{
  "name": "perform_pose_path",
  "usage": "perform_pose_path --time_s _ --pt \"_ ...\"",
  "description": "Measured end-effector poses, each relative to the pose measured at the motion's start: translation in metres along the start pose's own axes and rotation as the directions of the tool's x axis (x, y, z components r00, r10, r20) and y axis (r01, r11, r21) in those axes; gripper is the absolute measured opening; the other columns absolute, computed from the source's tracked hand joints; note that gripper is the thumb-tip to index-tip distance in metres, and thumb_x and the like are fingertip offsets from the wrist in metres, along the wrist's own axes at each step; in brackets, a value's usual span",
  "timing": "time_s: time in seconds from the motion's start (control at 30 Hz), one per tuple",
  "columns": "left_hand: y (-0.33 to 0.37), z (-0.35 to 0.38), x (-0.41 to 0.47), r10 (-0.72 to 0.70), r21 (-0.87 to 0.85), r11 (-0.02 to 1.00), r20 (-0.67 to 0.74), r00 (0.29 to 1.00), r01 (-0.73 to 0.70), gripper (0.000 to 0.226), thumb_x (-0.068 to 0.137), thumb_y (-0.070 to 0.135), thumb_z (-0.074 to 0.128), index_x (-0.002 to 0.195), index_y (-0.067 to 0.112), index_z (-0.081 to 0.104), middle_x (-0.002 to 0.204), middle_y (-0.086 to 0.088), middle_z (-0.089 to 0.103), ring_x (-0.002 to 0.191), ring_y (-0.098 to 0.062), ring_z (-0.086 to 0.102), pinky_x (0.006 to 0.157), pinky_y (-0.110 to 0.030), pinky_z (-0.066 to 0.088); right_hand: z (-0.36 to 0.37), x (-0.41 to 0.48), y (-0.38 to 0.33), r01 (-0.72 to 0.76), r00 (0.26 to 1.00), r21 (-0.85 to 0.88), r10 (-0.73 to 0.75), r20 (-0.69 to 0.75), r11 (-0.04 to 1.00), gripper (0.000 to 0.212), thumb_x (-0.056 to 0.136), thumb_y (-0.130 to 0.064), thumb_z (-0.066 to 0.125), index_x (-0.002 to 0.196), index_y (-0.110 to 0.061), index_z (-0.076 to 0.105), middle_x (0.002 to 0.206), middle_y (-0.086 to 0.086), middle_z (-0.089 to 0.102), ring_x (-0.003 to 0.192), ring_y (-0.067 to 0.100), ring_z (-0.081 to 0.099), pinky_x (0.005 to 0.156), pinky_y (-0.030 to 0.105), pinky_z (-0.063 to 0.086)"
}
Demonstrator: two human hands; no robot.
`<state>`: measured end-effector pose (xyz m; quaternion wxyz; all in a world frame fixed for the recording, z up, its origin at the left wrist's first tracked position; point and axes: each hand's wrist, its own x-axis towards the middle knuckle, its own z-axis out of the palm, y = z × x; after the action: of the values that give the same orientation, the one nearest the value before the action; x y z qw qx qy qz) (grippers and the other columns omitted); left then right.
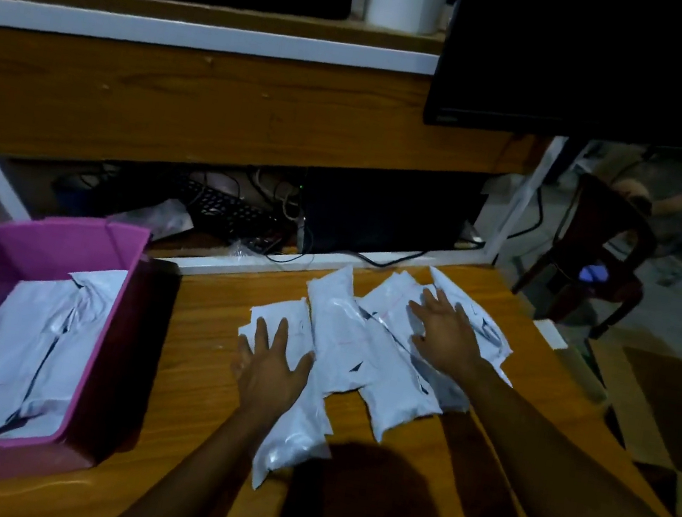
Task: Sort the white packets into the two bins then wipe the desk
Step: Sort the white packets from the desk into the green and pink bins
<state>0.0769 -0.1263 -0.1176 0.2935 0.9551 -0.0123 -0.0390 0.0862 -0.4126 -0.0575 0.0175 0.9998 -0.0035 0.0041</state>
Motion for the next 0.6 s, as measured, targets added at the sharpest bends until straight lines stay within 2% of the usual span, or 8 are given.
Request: perform_pose_path --time_s 0.1,0.2,0.27,0.33,0.4,0.47,0.53,0.6 --pt "-0.003 0.004 0.001 -0.008 0.014 1.0 -0.029 1.0 0.009 0.079 0.082 0.07 0.028 0.152 0.034 0.019 0.162 -0.002 0.001 0.146 -0.042 0.003 0.114 -0.057 0.013 0.015 0.012 0.021 0.127 0.99 -0.034 -0.125 0.062 0.991 0.061 0.094 -0.038 0.054 0.149 -0.021 0.032 0.16 0.009 0.016 0.148 0.029 0.012 0.117 0.047 0.018" --pt "-0.008 0.006 0.004 0.077 0.004 0.997 -0.043 0.996 -0.077 0.073 0.087 0.061 0.015 0.151 0.027 0.027 0.161 -0.009 0.006 0.146 -0.042 0.009 0.118 -0.053 0.013 0.037 0.014 0.027 0.173 0.984 0.015 -0.174 0.035 0.985 0.054 0.093 -0.03 0.058 0.143 -0.018 0.043 0.155 0.014 0.03 0.142 0.035 0.03 0.111 0.048 0.033" --pt "-0.011 0.008 0.004 0.096 -0.034 0.995 -0.058 0.994 -0.098 0.069 0.091 0.057 0.011 0.15 0.026 0.03 0.161 -0.011 0.008 0.146 -0.041 0.01 0.118 -0.05 0.017 0.048 0.019 0.026 0.186 0.982 0.018 -0.185 -0.038 0.982 0.05 0.082 -0.018 0.072 0.13 -0.014 0.059 0.141 0.019 0.05 0.126 0.04 0.051 0.096 0.052 0.047" --pt "-0.013 0.007 0.001 0.113 -0.082 0.989 -0.084 0.99 -0.12 0.069 0.092 0.058 0.011 0.149 0.025 0.034 0.161 -0.011 0.012 0.146 -0.039 0.011 0.116 -0.05 0.022 0.052 0.023 0.024 0.175 0.983 0.003 -0.174 -0.059 0.985 0.06 0.059 -0.005 0.085 0.116 -0.013 0.069 0.127 0.018 0.062 0.11 0.039 0.063 0.08 0.05 0.056" --pt "-0.014 0.005 -0.002 0.135 -0.118 0.982 -0.118 0.984 -0.149 0.068 0.093 0.056 0.013 0.147 0.023 0.038 0.16 -0.01 0.016 0.145 -0.038 0.013 0.114 -0.046 0.023 0.054 0.025 0.023 0.154 0.985 0.041 -0.15 -0.086 0.987 0.07 0.043 0.011 0.085 0.108 -0.012 0.072 0.12 0.016 0.067 0.103 0.037 0.067 0.069 0.046 0.059" --pt "-0.011 -0.003 -0.003 0.161 -0.14 0.973 -0.165 0.973 -0.185 0.063 0.096 0.052 0.017 0.147 0.022 0.039 0.16 -0.007 0.018 0.145 -0.034 0.015 0.114 -0.039 0.02 0.054 0.027 0.024 0.146 0.982 0.094 -0.133 -0.132 0.985 0.069 0.041 0.02 0.08 0.104 -0.007 0.073 0.117 0.017 0.068 0.101 0.037 0.068 0.061 0.045 0.059" --pt "-0.006 -0.016 0.001 0.184 -0.156 0.963 -0.215 0.959 -0.219 0.055 0.099 0.046 0.022 0.148 0.023 0.037 0.16 -0.002 0.016 0.147 -0.029 0.012 0.114 -0.033 0.013 0.046 0.032 0.024 0.142 0.977 0.128 -0.119 -0.175 0.982 0.063 0.047 0.023 0.078 0.105 -0.001 0.07 0.119 0.021 0.066 0.104 0.041 0.066 0.063 0.046 0.059" --pt "0.001 -0.033 0.009 0.229 -0.16 0.948 -0.263 0.937 -0.277 0.052 0.101 0.041 0.025 0.148 0.023 0.035 0.16 0.002 0.013 0.149 -0.024 0.006 0.115 -0.026 0.006 0.032 0.039 0.019 0.142 0.966 0.166 -0.1 -0.239 0.976 0.057 0.058 0.025 0.07 0.111 0.005 0.065 0.126 0.028 0.059 0.112 0.048 0.059 0.078 0.052 0.055"
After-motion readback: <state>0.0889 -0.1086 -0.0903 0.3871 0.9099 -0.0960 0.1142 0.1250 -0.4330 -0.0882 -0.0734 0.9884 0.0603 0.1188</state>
